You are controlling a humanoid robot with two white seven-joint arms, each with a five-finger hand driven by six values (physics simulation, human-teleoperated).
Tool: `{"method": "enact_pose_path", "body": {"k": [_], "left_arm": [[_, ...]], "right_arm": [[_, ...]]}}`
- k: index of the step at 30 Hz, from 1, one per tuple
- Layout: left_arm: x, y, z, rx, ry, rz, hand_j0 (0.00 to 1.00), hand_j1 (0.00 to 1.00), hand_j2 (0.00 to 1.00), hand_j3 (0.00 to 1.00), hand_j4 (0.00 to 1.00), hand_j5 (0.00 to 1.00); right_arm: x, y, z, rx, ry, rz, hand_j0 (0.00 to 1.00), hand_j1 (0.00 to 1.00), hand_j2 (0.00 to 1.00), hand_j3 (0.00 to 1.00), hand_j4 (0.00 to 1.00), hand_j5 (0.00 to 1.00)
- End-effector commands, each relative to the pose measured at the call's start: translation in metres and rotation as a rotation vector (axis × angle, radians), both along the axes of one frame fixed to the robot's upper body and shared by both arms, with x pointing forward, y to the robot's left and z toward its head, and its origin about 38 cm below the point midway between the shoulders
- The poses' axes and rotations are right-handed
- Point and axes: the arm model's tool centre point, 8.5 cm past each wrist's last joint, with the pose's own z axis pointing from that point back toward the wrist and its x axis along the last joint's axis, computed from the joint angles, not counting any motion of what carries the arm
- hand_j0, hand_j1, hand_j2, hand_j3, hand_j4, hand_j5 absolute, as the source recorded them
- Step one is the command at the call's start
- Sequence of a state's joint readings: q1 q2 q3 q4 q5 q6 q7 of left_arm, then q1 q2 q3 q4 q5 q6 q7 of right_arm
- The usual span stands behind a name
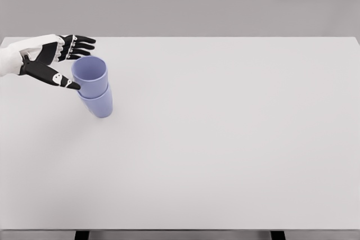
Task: Place the right cup on the left cup with left arm
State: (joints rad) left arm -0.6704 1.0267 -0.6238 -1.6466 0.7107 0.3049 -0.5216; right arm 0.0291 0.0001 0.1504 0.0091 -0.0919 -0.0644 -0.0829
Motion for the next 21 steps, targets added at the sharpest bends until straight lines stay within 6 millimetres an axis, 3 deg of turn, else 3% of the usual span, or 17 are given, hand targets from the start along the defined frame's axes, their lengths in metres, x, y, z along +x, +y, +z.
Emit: {"method": "enact_pose_path", "body": {"k": [1, 9, 13, 21], "left_arm": [[-0.001, 0.0, 0.002, -0.002, -0.004, -0.003, 1.0, 1.0, 1.0, 1.0, 1.0, 1.0], [-0.003, -0.001, 0.021, -0.011, -0.06, -0.017, 1.0, 1.0, 1.0, 1.0, 1.0, 1.0], [-0.007, 0.008, 0.031, -0.006, -0.092, -0.012, 1.0, 1.0, 1.0, 1.0, 1.0, 1.0], [-0.027, 0.047, 0.033, -0.093, -0.163, 0.084, 1.0, 1.0, 1.0, 1.0, 1.0, 1.0]], "right_arm": [[0.0, 0.0, 0.0, 0.0, 0.0, 0.0, 1.0, 1.0, 1.0, 1.0, 1.0, 1.0], [0.0, 0.0, 0.0, 0.0, 0.0, 0.0, 1.0, 1.0, 1.0, 1.0, 1.0, 1.0], [0.0, 0.0, 0.0, 0.0, 0.0, 0.0, 1.0, 1.0, 1.0, 1.0, 1.0, 1.0], [0.0, 0.0, 0.0, 0.0, 0.0, 0.0, 1.0, 1.0, 1.0, 1.0, 1.0, 1.0]]}}
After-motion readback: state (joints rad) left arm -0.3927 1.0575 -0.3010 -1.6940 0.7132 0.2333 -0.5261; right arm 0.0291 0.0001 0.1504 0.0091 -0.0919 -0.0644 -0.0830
